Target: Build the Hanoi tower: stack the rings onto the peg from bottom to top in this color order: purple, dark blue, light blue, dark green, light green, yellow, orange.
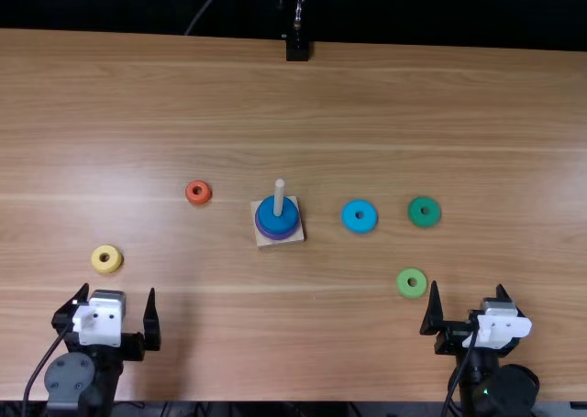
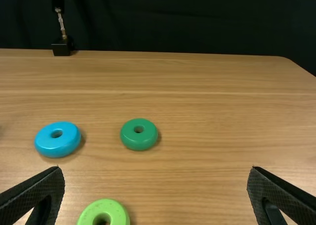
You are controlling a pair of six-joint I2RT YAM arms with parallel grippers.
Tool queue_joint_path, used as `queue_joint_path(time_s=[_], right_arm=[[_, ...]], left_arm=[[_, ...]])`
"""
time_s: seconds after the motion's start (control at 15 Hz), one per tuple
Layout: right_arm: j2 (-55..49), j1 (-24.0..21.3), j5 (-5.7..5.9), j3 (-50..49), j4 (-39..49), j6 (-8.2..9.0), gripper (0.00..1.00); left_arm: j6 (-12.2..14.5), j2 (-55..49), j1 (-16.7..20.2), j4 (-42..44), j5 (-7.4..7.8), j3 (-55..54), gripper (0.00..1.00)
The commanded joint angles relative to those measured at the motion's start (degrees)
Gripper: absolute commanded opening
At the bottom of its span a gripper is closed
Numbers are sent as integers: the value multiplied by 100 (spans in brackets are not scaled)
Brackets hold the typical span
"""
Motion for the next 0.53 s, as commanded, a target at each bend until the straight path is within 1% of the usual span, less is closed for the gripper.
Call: queue_joint_path(time_s=[0.0,0.27,0.47], right_arm=[[-73,-71,105,-372,-386,4,100],[-73,-71,105,-372,-386,4,100],[-73,-71,105,-372,-386,4,100]], left_arm=[[63,-133,66,-175,47,-501,100],[73,-362,66,-217,37,-668,100],[-11,-362,66,-375,37,-668,100]])
